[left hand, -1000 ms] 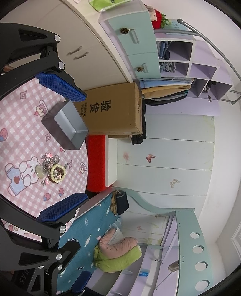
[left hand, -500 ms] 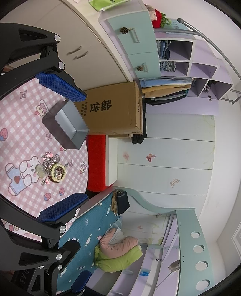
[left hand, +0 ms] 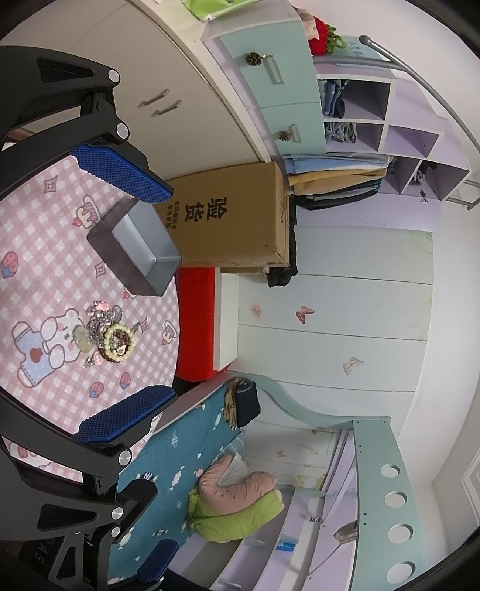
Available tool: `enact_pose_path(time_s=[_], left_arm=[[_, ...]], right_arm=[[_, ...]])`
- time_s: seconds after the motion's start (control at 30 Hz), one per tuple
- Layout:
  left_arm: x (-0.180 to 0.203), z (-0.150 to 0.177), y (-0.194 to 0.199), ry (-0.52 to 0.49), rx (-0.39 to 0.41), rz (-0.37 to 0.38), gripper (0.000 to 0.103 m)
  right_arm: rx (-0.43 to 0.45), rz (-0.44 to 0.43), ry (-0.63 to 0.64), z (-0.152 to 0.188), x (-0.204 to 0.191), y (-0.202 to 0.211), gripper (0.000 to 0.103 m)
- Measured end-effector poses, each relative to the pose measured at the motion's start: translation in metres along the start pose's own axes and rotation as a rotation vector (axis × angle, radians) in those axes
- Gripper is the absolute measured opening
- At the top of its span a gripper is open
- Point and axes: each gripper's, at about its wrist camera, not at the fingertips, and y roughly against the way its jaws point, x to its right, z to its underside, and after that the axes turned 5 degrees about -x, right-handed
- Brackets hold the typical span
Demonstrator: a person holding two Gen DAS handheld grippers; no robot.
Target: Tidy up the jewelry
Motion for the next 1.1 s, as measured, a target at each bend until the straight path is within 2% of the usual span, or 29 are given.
enact_pose_path(time_s=[1.1], left_arm=[[0.0006, 0.0024, 0.0, -0.016, 0.02, -0.011, 0.096]], right_arm=[[-0.007, 0.001, -0.007, 0.008, -0.0048, -0.0009, 0.097]])
